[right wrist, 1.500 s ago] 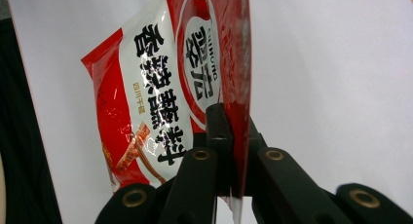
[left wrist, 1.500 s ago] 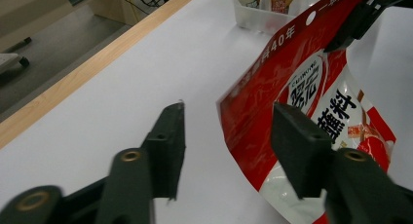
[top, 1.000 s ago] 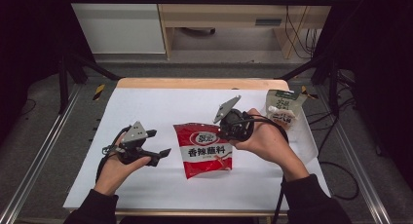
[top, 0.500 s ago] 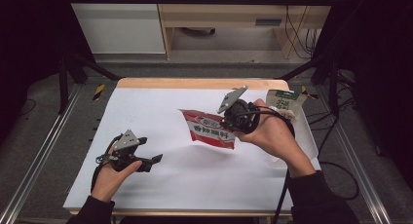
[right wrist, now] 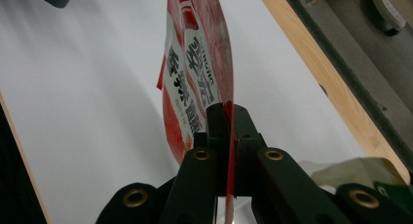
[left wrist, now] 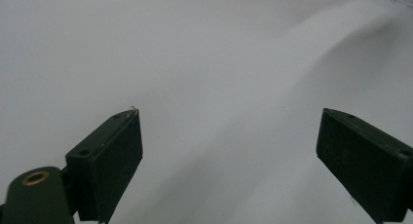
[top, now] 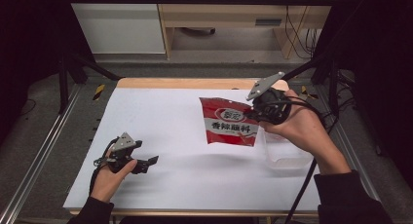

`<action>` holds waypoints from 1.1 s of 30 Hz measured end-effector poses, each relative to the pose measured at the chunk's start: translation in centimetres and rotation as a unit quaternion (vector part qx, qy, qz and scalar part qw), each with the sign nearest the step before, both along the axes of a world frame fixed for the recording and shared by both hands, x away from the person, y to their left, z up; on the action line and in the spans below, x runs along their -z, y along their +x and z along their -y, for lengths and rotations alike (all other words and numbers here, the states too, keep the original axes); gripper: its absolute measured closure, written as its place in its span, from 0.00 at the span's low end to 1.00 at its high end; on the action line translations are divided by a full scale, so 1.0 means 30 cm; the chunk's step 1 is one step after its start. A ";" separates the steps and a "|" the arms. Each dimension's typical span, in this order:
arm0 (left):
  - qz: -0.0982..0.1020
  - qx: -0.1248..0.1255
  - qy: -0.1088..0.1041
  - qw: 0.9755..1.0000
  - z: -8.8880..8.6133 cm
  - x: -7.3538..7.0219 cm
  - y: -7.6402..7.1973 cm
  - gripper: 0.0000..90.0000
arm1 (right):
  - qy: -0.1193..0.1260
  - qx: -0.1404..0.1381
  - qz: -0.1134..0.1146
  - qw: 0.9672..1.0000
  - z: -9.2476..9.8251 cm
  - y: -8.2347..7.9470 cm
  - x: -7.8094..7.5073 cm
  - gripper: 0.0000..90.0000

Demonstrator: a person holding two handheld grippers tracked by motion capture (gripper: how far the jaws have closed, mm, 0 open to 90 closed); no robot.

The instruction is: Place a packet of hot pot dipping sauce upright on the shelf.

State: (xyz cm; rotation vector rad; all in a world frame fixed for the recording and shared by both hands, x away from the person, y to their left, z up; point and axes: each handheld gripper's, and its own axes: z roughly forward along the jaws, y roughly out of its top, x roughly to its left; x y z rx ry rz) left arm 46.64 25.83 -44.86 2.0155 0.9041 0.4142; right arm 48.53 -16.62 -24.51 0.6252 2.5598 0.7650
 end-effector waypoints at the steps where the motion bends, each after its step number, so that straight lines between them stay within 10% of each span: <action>1: 0.000 -0.001 0.000 1.000 0.000 0.001 0.001 0.11 | 0.000 0.002 0.000 1.000 0.014 -0.002 -0.006 1.00; 16: -0.005 0.000 0.002 1.000 0.000 0.009 0.003 0.10 | -0.016 0.042 0.005 0.999 0.173 -0.016 -0.087 1.00; 33: -0.007 0.001 0.002 1.000 -0.001 0.011 0.005 0.10 | -0.018 0.107 -0.010 0.994 0.384 -0.029 -0.053 1.00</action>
